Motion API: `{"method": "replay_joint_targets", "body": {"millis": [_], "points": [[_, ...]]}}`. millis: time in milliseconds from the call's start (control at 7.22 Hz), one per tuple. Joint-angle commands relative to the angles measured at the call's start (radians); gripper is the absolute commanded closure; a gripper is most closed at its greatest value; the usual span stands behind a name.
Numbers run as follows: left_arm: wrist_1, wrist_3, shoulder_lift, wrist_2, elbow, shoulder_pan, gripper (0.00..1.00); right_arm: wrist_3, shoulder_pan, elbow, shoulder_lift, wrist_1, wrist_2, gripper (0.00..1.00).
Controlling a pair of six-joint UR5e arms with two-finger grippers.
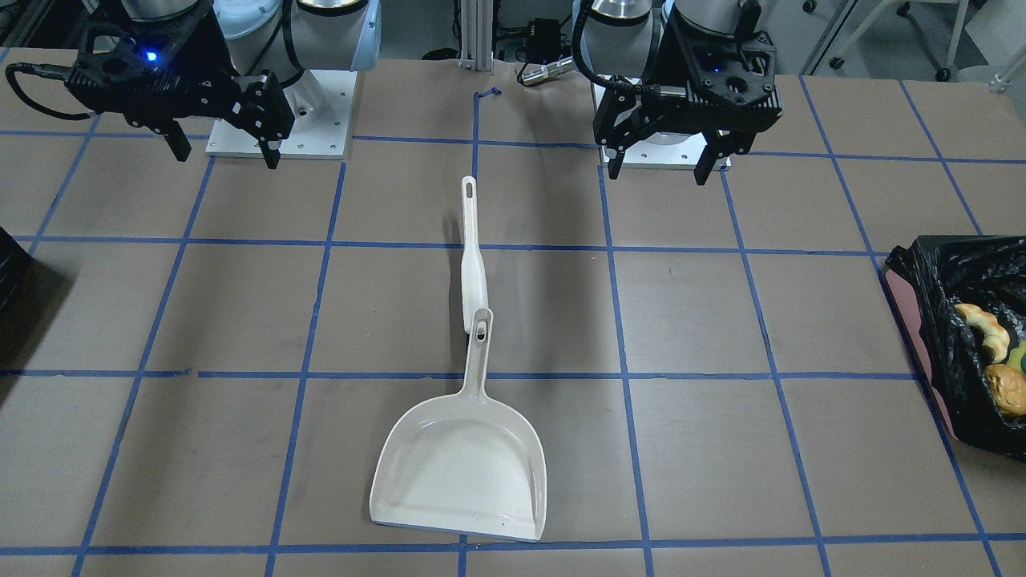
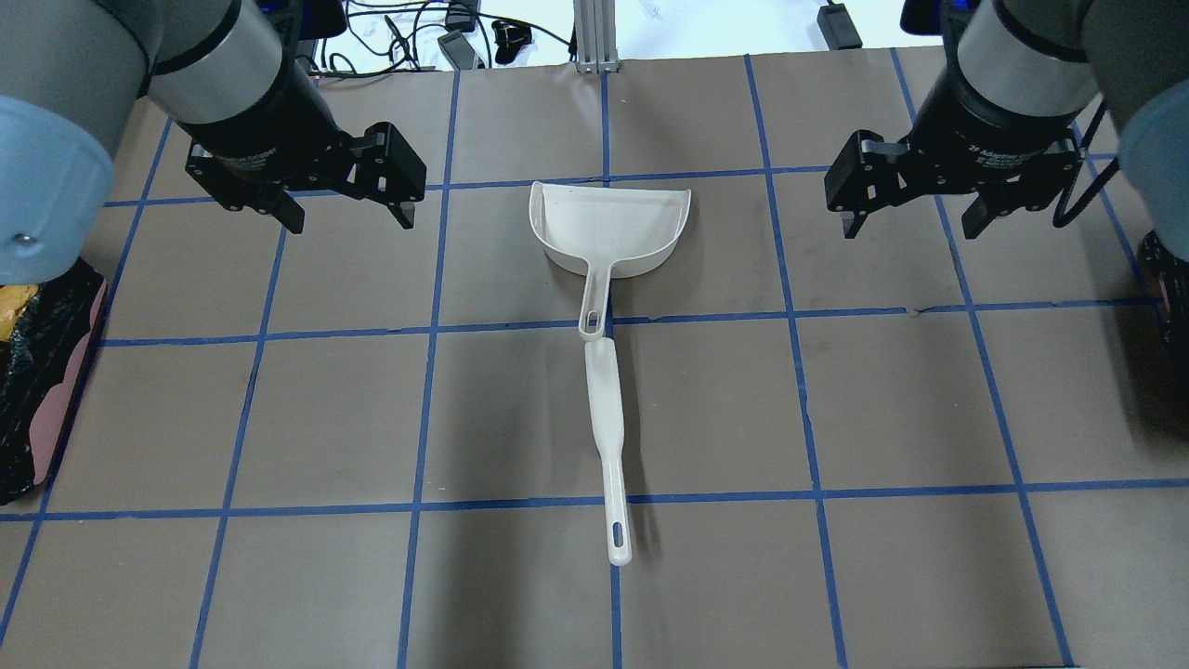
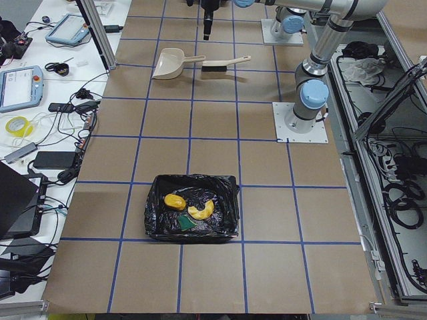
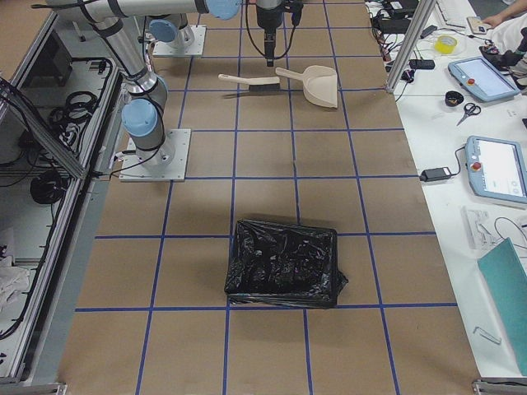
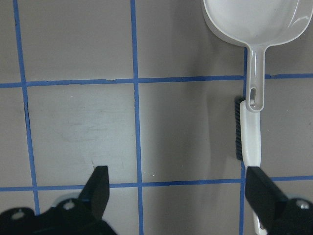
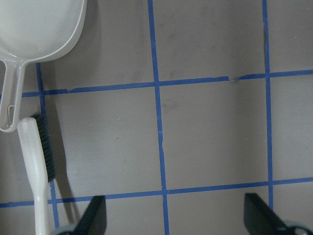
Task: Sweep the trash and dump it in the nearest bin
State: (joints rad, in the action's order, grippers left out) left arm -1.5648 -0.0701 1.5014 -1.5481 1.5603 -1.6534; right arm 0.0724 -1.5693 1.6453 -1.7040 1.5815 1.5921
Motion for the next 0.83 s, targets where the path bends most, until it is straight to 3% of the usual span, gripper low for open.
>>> {"method": "replay_joint_targets", "body": {"millis": [0, 693], "points": [[-0.157, 0.000, 0.013, -0.001, -0.078, 0.029, 0.00, -0.003, 0.000, 0.001, 0.000, 0.000, 0.006, 0.00], [-0.153, 0.001, 0.006, 0.000, -0.060, 0.030, 0.00, -0.006, 0.000, 0.001, 0.001, 0.000, 0.006, 0.00]]}}
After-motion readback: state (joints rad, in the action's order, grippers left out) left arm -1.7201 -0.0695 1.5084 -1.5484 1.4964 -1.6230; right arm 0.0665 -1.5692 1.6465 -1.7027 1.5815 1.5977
